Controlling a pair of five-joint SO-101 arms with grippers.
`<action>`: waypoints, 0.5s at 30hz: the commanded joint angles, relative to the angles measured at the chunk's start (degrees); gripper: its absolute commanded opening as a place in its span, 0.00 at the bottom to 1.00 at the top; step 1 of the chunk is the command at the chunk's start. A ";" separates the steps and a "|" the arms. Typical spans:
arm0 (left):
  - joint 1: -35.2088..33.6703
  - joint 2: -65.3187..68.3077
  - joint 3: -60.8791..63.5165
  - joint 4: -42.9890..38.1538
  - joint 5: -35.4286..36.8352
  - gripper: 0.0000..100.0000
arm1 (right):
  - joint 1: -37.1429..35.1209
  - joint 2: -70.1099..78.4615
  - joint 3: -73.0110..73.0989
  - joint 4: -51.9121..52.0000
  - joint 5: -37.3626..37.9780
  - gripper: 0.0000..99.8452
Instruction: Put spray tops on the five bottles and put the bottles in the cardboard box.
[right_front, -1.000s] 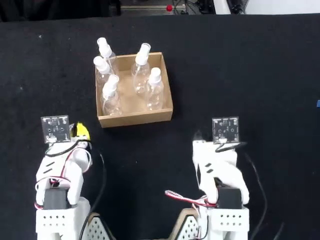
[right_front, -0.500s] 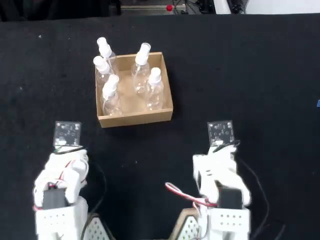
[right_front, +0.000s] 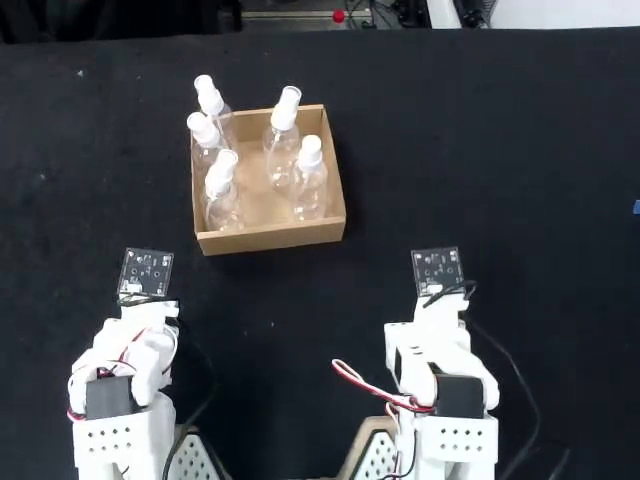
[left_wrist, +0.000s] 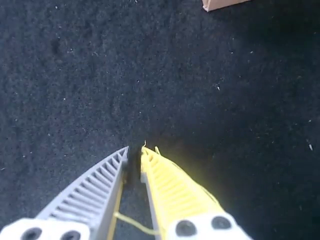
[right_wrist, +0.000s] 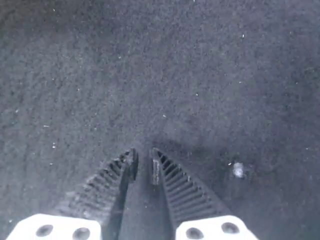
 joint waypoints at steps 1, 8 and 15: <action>-0.22 -0.35 1.27 0.97 -0.26 0.03 | 0.88 -5.41 -0.31 0.53 0.09 0.01; 4.88 -0.70 1.27 0.97 -0.18 0.03 | 0.44 -5.41 -0.31 0.53 0.09 0.01; 8.31 -0.44 1.27 0.97 -0.18 0.03 | 0.79 -5.41 -0.31 0.53 0.00 0.01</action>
